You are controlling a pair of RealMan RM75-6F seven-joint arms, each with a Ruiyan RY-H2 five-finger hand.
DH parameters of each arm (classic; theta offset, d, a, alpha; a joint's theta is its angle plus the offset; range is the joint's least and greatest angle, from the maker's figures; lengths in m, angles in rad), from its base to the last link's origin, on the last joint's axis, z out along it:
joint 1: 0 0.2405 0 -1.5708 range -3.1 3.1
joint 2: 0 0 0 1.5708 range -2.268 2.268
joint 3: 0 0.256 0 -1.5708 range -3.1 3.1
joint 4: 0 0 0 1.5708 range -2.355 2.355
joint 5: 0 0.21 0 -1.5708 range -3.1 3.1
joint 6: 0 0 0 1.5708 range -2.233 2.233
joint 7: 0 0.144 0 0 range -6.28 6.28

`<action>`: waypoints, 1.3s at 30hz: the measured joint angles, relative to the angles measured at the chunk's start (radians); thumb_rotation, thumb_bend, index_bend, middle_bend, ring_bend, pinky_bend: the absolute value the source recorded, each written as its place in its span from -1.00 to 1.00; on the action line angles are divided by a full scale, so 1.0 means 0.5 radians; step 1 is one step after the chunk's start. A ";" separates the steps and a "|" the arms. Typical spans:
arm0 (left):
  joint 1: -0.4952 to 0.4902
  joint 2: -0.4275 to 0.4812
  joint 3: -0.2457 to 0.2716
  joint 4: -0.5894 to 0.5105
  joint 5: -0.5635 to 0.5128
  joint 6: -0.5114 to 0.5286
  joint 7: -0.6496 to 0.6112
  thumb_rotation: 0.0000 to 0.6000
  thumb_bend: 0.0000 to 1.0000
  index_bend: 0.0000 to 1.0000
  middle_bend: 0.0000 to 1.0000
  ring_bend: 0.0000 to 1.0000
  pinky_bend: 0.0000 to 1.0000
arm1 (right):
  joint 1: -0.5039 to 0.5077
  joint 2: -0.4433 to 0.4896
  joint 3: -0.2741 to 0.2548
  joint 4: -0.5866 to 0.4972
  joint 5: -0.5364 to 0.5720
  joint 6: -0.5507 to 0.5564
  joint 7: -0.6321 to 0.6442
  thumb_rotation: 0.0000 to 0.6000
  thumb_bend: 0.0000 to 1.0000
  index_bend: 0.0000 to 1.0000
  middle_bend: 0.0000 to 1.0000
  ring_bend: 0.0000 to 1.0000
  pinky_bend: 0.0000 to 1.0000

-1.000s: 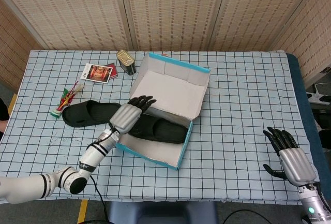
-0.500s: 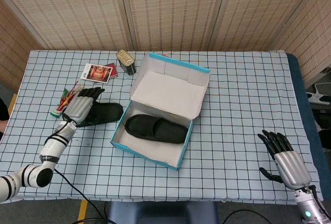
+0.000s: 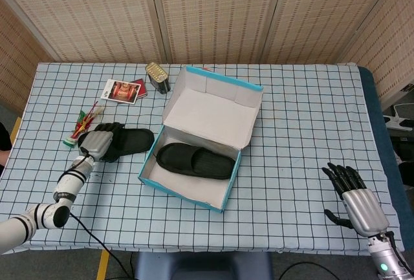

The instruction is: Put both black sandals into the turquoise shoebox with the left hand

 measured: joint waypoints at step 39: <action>0.065 -0.273 -0.078 0.330 0.017 0.271 0.147 1.00 0.12 -0.45 -0.01 0.09 -0.01 | 0.010 -0.015 0.005 -0.010 0.032 -0.037 -0.049 1.00 -0.75 -1.00 -1.00 -1.00 -1.00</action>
